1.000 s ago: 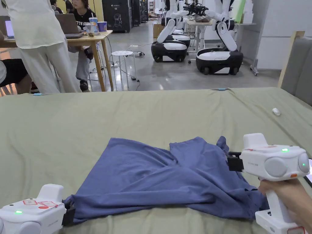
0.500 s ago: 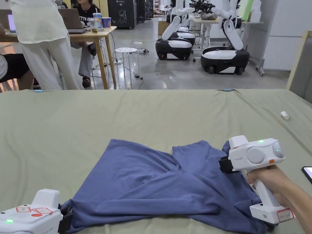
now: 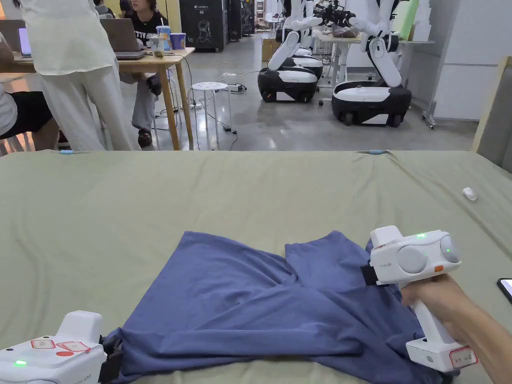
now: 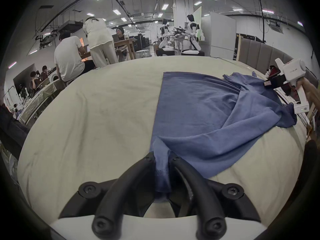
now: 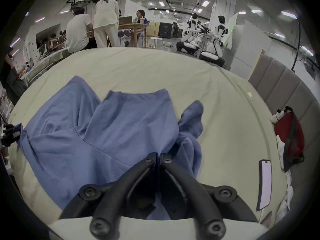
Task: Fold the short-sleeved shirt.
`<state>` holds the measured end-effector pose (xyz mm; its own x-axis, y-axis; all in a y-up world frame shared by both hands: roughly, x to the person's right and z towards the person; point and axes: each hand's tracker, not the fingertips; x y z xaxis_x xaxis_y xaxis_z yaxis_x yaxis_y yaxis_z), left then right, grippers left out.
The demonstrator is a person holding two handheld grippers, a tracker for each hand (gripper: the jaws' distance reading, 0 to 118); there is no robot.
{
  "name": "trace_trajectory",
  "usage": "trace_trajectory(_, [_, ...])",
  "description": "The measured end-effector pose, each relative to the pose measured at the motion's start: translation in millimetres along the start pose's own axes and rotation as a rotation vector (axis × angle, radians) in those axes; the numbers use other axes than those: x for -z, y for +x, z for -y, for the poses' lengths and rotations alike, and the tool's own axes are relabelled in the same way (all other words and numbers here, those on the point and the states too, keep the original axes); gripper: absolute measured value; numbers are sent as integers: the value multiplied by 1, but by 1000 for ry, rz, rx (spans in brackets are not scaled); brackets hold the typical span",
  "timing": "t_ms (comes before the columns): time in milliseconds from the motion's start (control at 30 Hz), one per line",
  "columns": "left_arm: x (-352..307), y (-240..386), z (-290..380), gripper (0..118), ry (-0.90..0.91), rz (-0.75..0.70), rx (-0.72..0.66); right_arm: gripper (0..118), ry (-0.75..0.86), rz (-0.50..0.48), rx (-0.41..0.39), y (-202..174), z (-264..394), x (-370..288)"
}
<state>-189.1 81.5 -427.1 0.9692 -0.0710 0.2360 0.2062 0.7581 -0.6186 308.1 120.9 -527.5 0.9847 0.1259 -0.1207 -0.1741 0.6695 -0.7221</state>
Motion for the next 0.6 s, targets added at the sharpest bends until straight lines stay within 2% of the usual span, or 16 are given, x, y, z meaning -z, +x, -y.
trace_trajectory(233, [-13, 8, -44, 10, 88, -3, 9, 3, 196, 22, 45, 8, -13, -53])
trace_trajectory(333, [-22, 13, -79, 10, 157, 17, -12, 3, 264, 57, 29, 7, -26, -74])
trace_trajectory(467, [-30, 22, -134, 10, 224, -4, 15, 3, 355, 133, -47, 1, -50, -101])
trace_trajectory(600, [-37, 27, -193, 10, 286, -29, 31, 3, 442, 221, -47, 10, -79, -120])
